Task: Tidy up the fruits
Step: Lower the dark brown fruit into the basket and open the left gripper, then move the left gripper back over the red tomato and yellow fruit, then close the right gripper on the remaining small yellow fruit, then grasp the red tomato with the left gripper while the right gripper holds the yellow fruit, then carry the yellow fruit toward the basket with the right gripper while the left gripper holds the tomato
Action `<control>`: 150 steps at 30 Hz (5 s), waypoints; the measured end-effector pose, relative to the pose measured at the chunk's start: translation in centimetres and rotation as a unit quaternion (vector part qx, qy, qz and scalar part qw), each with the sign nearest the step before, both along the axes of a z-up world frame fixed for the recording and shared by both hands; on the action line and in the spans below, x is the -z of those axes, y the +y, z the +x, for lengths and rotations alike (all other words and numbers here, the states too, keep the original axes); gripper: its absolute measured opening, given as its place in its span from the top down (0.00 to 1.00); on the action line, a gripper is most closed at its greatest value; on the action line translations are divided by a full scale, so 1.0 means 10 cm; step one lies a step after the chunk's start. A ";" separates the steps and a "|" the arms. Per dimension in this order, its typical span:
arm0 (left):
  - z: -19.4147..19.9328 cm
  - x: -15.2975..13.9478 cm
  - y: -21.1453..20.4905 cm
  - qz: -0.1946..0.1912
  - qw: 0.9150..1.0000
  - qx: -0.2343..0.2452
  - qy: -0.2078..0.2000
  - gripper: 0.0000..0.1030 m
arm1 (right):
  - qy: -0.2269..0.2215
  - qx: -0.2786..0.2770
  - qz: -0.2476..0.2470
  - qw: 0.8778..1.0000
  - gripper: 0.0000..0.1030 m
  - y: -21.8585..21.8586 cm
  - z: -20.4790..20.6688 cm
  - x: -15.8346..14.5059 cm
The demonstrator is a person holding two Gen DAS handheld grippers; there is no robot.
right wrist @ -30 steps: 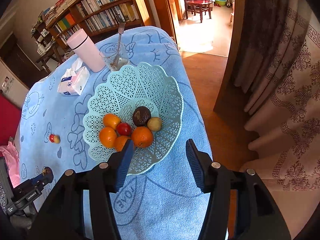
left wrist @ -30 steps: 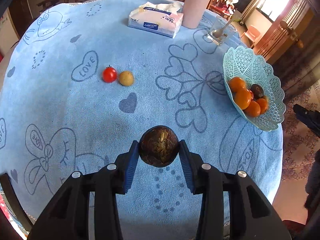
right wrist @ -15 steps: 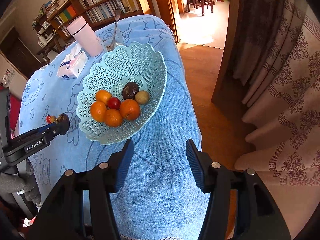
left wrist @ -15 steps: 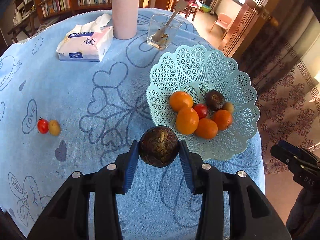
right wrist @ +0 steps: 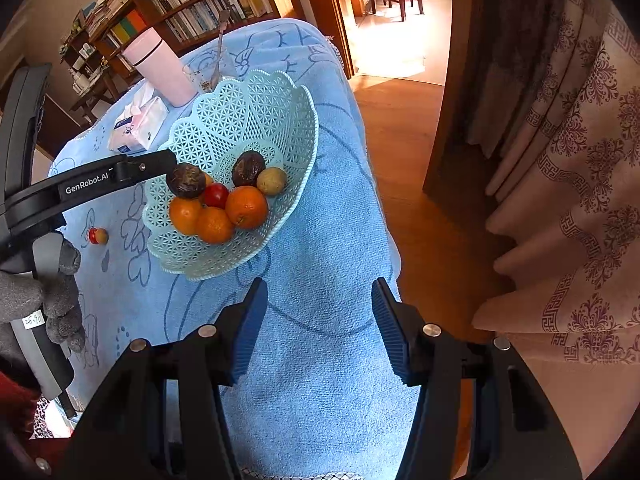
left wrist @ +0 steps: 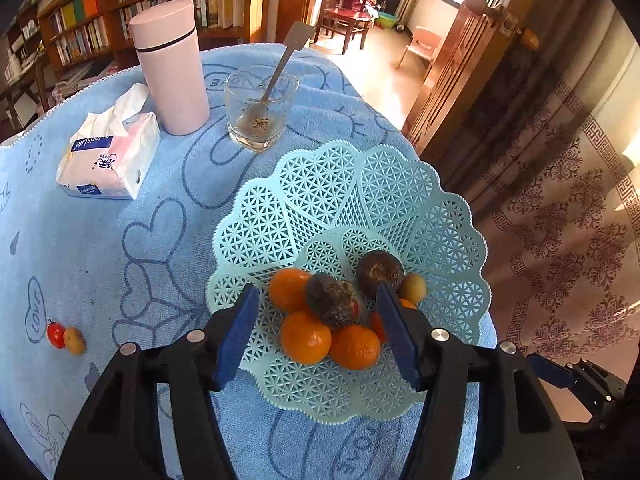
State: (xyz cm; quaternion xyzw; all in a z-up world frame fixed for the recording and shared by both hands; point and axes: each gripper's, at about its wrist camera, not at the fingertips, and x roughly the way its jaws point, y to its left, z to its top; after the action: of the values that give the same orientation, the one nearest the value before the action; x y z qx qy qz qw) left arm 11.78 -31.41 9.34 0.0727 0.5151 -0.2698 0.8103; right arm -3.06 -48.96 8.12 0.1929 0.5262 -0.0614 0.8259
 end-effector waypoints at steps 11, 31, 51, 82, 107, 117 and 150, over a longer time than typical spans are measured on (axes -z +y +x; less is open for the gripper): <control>0.10 0.13 0.48 0.019 0.998 -0.054 0.022 0.40 | -0.005 -0.024 0.005 1.000 0.46 0.20 0.19 -0.01; -0.01 0.21 1.29 0.040 0.991 -0.125 0.040 0.38 | -0.011 -0.082 0.012 0.996 0.46 0.80 0.34 -0.06; -0.16 0.05 2.14 0.059 0.982 -0.177 0.033 0.38 | -0.014 -0.139 0.030 0.990 0.38 1.53 0.61 -0.06; -0.50 0.18 4.14 0.076 0.945 -0.313 0.063 0.38 | -0.004 -0.241 -0.005 0.970 0.38 3.19 1.88 0.38; -0.32 0.30 4.26 0.076 0.945 -0.309 0.075 0.38 | 0.012 -0.258 -0.017 0.966 0.76 3.31 2.10 0.54; 0.03 0.36 3.61 0.062 0.964 -0.249 0.070 0.38 | 0.020 -0.223 0.014 0.974 0.76 2.98 1.47 0.40; 0.78 0.69 2.41 0.061 0.987 -0.126 0.075 0.73 | 0.051 -0.207 0.022 0.977 0.75 2.66 0.78 0.40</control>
State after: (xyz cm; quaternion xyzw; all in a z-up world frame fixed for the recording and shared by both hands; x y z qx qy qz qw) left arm 19.61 -7.32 2.42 0.0367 0.5947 -0.1383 0.7911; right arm 4.77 -22.34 4.16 0.0949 0.5975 0.1128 0.7882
